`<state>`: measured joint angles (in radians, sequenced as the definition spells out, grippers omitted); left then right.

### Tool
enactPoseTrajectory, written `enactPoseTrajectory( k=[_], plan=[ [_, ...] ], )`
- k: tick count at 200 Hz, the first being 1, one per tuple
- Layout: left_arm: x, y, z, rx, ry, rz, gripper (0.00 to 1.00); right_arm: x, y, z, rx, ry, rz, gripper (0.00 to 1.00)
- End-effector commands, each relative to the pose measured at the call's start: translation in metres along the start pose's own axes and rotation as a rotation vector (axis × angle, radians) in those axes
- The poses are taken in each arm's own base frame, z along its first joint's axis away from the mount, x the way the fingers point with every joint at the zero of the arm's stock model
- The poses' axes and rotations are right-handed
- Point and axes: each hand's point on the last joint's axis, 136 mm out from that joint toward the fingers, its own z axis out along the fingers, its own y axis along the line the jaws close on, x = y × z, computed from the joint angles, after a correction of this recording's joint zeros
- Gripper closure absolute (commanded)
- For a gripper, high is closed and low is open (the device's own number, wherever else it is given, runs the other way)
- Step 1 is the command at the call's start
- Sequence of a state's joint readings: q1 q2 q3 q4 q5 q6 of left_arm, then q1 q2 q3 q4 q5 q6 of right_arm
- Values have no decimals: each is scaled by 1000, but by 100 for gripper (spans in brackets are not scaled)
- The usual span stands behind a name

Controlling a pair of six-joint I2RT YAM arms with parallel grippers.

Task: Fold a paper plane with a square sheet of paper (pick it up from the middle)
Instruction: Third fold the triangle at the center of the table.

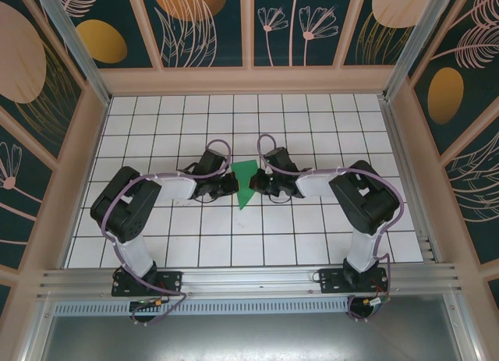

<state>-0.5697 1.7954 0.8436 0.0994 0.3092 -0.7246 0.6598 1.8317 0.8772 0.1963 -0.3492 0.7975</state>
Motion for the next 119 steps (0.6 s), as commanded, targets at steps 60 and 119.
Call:
enactPoseTrajectory(
  k=[60, 119],
  plan=[
    [26, 18, 18, -62, 102, 24, 100, 11, -26, -7, 67, -20, 76, 100],
    [28, 23, 19, -81, 106, 21, 100, 5, 21, -13, -71, -14, -41, 100]
  ],
)
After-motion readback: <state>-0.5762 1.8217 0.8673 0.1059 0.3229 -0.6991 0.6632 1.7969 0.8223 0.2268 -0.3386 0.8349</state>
